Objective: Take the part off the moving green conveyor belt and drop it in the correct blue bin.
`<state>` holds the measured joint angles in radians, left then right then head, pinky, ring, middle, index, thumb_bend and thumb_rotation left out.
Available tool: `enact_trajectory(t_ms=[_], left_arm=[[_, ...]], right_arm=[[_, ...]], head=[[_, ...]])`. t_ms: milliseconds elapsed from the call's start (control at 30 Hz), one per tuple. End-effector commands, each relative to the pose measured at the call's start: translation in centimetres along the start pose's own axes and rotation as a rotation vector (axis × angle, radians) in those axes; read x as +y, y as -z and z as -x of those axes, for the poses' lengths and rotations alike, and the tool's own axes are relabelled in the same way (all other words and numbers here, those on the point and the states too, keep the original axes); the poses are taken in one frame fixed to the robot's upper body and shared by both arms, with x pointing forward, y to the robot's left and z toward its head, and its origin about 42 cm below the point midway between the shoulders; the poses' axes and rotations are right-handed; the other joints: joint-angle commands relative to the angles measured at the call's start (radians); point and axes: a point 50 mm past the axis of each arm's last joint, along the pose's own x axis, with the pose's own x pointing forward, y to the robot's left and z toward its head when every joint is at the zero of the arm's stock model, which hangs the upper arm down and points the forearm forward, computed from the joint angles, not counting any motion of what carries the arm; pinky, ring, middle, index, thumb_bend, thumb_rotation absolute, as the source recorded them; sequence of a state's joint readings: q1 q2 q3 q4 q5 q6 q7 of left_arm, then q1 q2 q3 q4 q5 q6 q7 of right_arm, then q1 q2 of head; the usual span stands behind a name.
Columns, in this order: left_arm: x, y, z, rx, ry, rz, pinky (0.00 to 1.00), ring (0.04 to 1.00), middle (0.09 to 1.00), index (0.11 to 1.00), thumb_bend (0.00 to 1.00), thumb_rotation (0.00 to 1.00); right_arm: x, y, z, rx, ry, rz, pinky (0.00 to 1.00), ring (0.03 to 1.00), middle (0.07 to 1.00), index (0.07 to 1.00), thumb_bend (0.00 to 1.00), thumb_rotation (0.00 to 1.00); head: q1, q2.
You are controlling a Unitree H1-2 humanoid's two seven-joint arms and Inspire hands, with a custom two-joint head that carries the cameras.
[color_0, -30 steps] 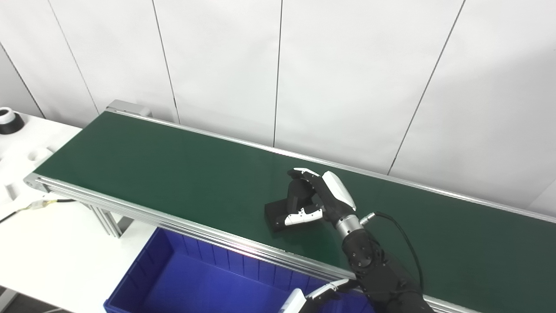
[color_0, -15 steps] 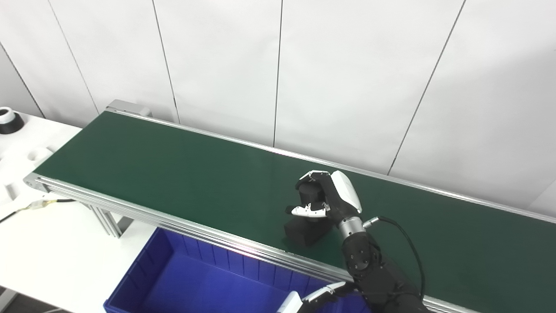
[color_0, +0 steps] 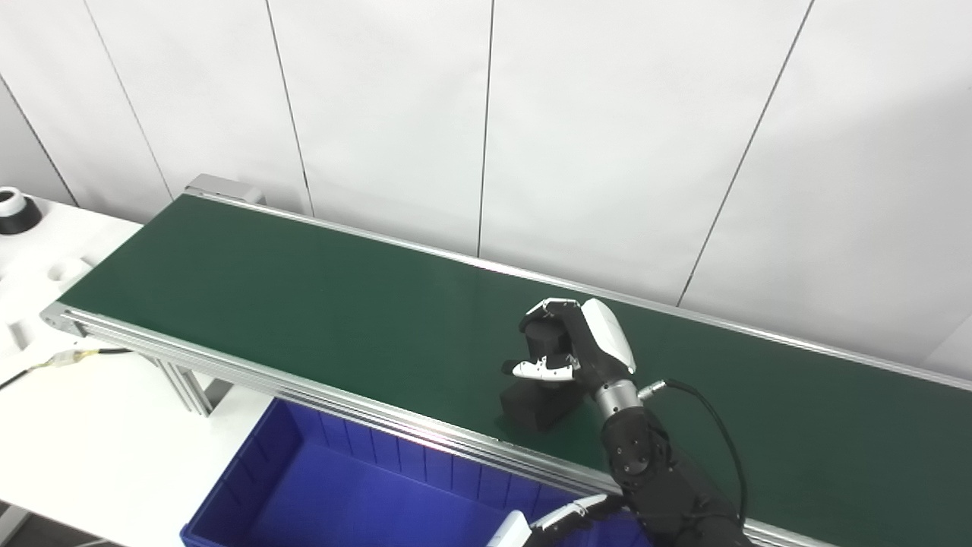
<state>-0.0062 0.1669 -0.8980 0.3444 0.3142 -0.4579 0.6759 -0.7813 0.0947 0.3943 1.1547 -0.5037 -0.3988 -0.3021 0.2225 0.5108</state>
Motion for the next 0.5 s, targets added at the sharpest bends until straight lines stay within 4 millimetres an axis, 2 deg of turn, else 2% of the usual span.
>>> enact_trajectory(t_ms=[0, 100, 133, 267, 300, 467], left_arm=[[0.3, -0.7, -1.0, -0.053, -0.007, 0.002, 0.77, 0.811, 0.844, 0.853, 0.96, 0.89], [0.5, -0.8, -1.1, -0.054, -0.007, 0.005, 0.77, 0.819, 0.848, 0.854, 0.96, 0.87], [0.6, -0.7, -1.2, -0.053, -0.010, 0.005, 0.77, 0.818, 0.846, 0.854, 0.96, 0.86], [0.9, -0.5, -1.3, -0.040, -0.012, 0.015, 0.78, 0.824, 0.851, 0.861, 0.96, 0.85], [1.1, -0.4, -1.4, -0.037, -0.012, 0.018, 0.79, 0.829, 0.854, 0.863, 0.96, 0.85], [2.2, -0.6, -1.2, -0.033, -0.025, 0.036, 0.83, 0.832, 0.852, 0.872, 0.95, 0.87]], right_arm=[[-1.7, -2.1, -1.2, -0.122, 0.051, -0.030, 0.33, 0.383, 0.483, 0.525, 0.51, 0.00], [-2.4, -2.5, -0.9, -0.157, 0.067, -0.040, 0.34, 0.390, 0.482, 0.517, 0.52, 0.00], [-2.9, -2.8, -0.6, -0.183, 0.079, -0.053, 0.34, 0.390, 0.475, 0.514, 0.52, 0.00], [-5.1, -3.8, 1.1, -0.266, 0.133, -0.067, 0.31, 0.382, 0.458, 0.529, 0.51, 0.00], [-5.5, -4.1, 1.4, -0.276, 0.143, -0.070, 0.32, 0.385, 0.460, 0.529, 0.51, 0.00], [-7.5, -5.1, 3.3, -0.306, 0.191, -0.101, 0.33, 0.394, 0.468, 0.527, 0.52, 0.00]], head=[[-0.015, 0.004], [-0.046, 0.008], [-0.079, 0.012], [-0.138, 0.020], [-0.179, 0.026], [-0.272, 0.050]])
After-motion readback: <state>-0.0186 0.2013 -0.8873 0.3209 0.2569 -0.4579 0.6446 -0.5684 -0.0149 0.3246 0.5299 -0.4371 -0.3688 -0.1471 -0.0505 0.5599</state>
